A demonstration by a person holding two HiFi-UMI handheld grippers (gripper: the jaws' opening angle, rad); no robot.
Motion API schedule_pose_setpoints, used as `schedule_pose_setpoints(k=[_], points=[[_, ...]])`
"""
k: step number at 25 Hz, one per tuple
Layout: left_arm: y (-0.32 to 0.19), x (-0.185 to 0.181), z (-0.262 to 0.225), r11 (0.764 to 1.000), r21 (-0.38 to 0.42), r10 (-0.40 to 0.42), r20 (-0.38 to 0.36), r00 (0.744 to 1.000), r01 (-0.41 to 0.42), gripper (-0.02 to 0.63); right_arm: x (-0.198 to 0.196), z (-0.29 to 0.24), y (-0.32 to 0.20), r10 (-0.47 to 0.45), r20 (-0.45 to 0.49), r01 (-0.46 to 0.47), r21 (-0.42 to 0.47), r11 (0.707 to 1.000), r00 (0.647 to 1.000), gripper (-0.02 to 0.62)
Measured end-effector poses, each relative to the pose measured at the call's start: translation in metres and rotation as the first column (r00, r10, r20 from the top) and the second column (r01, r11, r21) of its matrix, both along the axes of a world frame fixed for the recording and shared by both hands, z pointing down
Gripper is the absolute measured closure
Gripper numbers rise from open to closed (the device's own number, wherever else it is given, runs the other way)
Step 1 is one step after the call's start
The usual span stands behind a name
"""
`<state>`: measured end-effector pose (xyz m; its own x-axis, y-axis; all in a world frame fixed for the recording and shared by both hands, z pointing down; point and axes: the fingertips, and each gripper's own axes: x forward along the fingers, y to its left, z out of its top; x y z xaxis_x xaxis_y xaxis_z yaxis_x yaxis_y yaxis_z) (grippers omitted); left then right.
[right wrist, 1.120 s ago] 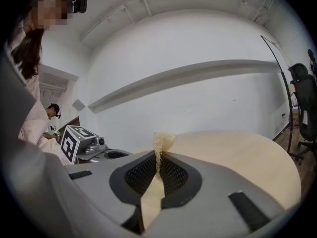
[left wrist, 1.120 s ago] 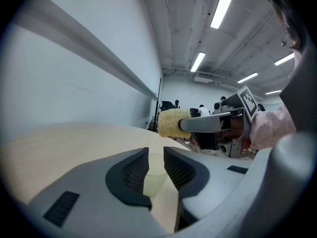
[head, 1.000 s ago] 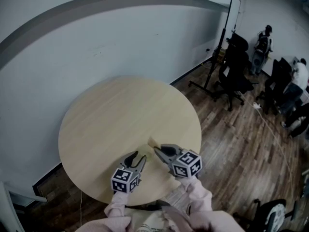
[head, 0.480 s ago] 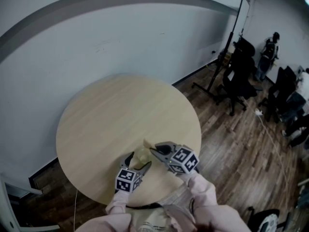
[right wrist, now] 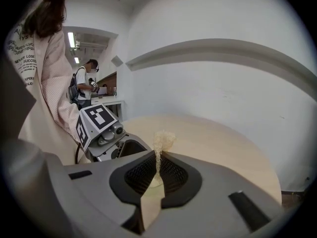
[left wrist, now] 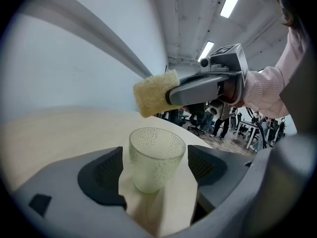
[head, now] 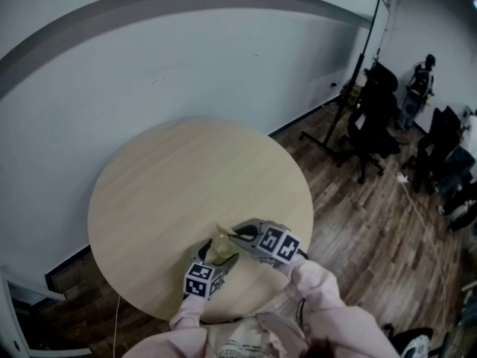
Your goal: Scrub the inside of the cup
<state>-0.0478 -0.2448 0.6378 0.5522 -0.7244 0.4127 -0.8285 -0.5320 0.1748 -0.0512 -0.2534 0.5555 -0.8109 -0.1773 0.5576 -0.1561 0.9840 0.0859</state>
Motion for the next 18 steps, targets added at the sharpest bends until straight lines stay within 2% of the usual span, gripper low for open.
schedule_pose_setpoints(k=[9, 18], points=[[-0.005, 0.002, 0.005, 1.0, 0.01, -0.009, -0.016, 1.0, 0.009, 0.201, -0.006, 0.011, 0.005, -0.121, -0.119, 0.128, 0.055, 0.99, 0.985, 0.568], [-0.006, 0.007, 0.01, 1.0, 0.011, 0.019, -0.008, 1.0, -0.019, 0.233, -0.005, 0.026, 0.012, -0.212, -0.237, 0.24, 0.096, 0.966, 0.948, 0.568]])
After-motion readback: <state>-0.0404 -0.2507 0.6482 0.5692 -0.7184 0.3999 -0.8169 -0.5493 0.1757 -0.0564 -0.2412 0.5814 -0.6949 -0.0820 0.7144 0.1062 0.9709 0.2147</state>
